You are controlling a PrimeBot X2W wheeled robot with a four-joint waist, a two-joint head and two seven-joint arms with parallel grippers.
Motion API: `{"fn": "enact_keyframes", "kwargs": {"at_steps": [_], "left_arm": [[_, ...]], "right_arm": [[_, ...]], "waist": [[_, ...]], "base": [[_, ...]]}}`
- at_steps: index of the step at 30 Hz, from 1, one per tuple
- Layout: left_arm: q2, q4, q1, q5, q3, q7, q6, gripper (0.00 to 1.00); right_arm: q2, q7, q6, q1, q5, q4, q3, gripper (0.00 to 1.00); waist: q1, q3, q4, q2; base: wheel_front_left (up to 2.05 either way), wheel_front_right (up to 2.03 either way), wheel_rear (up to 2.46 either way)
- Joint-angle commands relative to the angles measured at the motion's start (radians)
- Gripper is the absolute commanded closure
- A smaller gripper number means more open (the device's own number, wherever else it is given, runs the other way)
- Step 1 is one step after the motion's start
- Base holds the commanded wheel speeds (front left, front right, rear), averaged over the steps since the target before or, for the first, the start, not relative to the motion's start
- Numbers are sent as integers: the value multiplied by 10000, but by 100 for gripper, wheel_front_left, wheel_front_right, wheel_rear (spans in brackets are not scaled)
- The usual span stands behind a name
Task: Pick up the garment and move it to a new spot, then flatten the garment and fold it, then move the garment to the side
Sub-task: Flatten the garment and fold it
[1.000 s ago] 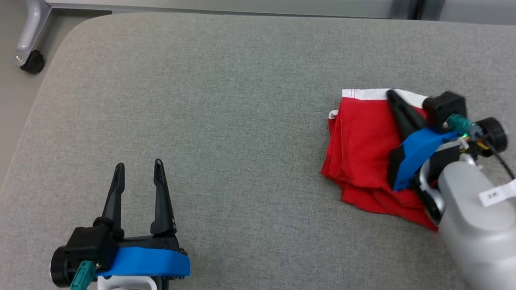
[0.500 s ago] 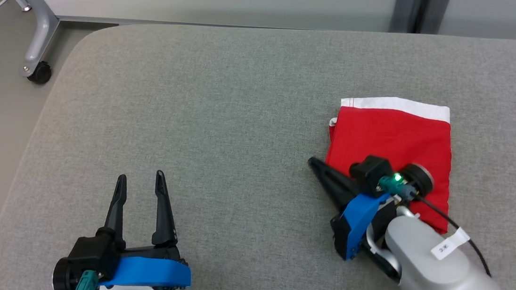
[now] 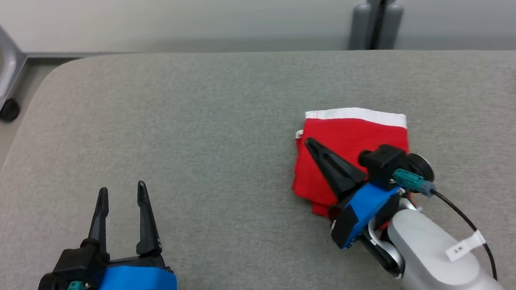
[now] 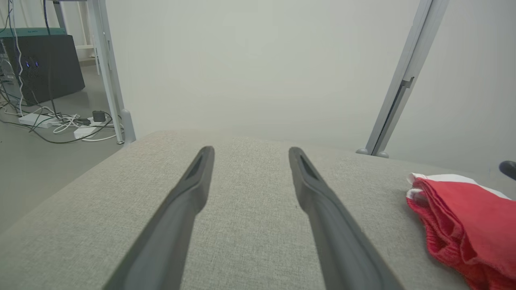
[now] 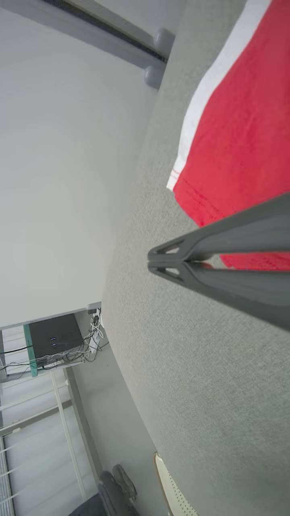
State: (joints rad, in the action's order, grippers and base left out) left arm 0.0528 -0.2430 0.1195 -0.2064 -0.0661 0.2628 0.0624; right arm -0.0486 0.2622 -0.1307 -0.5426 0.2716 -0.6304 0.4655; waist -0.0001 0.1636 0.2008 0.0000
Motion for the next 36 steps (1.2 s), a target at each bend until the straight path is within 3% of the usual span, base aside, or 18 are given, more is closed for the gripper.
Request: {"fn": "enact_keyframes", "kwargs": {"at_steps": [1, 12, 13, 15, 16, 17, 36], "left_arm": [[38, 41, -96, 75, 119, 24, 29, 0], [163, 56, -585, 253, 553, 24, 52, 0], [175, 50, -624, 267, 580, 24, 64, 0], [193, 14, -738, 298, 611, 24, 84, 0], [189, 7, -771, 307, 612, 24, 89, 0], [200, 5, -798, 316, 628, 24, 99, 0], [326, 21, -1580, 541, 354, -40, 1, 0]], "right_arm": [[-37, 33, -2, 266, -135, 129, -211, 100], [-32, 33, -2, 2219, -1267, 1508, -3212, 100], [-30, 33, -2, 2403, -1342, 1628, -3440, 89], [-27, 33, -2, 2789, -1458, 1872, -3852, 54], [-25, 33, -2, 2944, -1506, 1988, -4020, 4], [-26, 33, -2, 3122, -1527, 2094, -4185, 0], [-26, -835, -2, 5189, -1342, 4457, -5420, 0]], "waist": [[1, -326, -377, 0], [1, -1114, -1520, 0], [1, -1157, -1576, 0], [1, -1251, -1678, 0], [1, -1292, -1711, 0], [1, -1338, -1747, 0], [1, -1832, -1537, 0]], "base": [[0, 0, 0], [0, 0, 0], [0, 0, 0], [0, 0, 0], [0, 0, 0], [0, 0, 0], [0, 0, 0]]}}
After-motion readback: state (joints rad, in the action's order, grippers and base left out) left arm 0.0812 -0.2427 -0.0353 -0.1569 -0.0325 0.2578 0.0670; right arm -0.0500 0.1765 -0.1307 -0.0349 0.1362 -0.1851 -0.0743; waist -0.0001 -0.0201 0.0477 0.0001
